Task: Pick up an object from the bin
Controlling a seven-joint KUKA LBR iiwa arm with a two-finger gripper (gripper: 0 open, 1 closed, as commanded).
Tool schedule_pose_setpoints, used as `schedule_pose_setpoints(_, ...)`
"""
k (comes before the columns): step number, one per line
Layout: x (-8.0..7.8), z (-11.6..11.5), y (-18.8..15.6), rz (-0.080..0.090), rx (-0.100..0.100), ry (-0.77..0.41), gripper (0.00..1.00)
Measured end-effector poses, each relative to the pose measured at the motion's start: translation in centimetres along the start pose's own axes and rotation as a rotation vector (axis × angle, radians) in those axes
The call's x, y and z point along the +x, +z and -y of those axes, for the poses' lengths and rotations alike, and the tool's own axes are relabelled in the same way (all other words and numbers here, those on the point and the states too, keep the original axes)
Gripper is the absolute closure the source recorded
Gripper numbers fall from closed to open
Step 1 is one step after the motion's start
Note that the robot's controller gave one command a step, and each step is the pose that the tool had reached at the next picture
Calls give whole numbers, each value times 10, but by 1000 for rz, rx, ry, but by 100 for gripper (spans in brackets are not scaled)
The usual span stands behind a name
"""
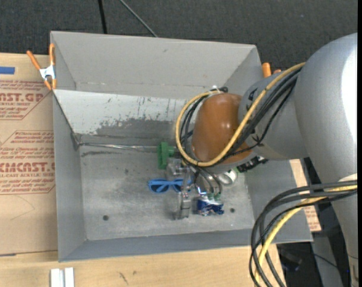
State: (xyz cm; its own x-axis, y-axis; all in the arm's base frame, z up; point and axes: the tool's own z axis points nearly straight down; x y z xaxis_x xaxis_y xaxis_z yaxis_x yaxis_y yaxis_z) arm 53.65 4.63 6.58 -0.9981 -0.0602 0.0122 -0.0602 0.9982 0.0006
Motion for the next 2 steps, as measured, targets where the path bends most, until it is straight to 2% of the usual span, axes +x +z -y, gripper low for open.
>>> schedule_pose_setpoints(2,1,-1,0,-2,-2,0,0)
